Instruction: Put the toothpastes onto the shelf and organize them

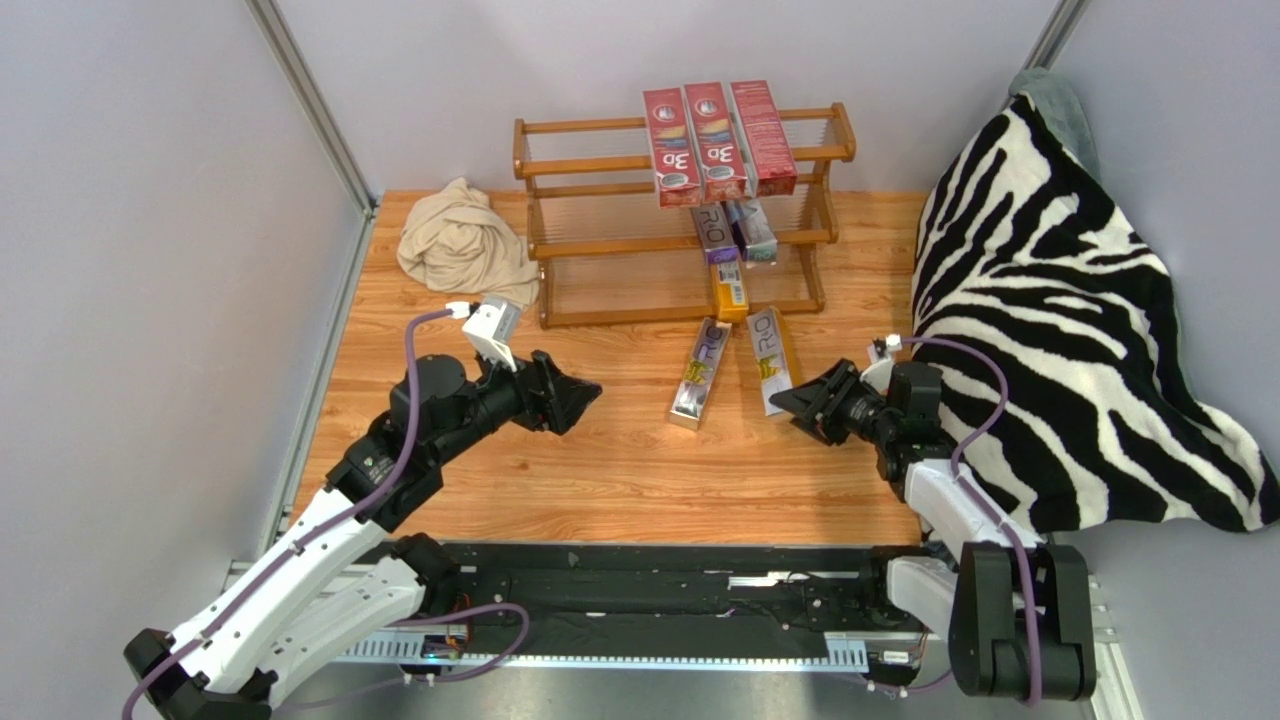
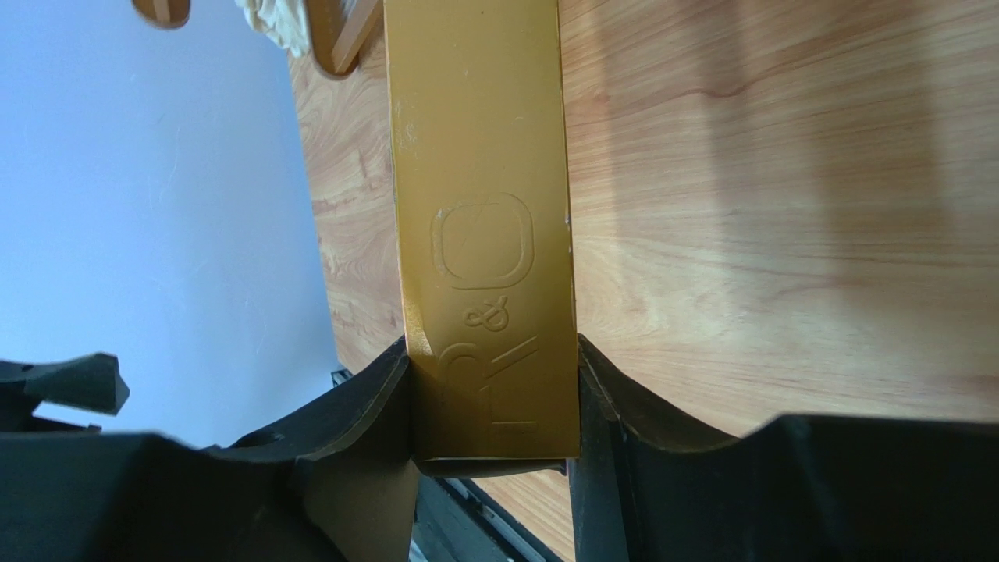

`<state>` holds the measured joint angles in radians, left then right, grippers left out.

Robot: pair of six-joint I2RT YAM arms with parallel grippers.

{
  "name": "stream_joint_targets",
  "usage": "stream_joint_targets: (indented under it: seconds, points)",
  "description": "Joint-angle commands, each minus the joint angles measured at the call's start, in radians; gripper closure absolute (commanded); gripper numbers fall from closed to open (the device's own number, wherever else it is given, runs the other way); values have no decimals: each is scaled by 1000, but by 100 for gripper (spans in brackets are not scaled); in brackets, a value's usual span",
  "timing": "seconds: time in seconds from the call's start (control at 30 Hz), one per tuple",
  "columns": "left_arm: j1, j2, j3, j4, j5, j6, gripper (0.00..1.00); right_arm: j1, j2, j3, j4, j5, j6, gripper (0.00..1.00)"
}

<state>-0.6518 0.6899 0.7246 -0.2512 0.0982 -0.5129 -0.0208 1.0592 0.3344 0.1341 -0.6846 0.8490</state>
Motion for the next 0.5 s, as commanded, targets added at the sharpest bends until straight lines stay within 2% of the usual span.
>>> stream_joint_targets:
  seconds: [0.0,0.2,0.3,0.47]
  points:
    - [3,-13,3,3,-3,17,17,-66,59,72,143,-85,-24,92]
    - [3,-35,6,-14,29,2,17,-116,100,136,159,-66,-11,91]
    - [3,-59,7,-20,25,1,17,-123,177,192,170,-61,-5,91]
    - [4,-90,6,-55,8,5,17,-126,404,287,240,-91,62,92]
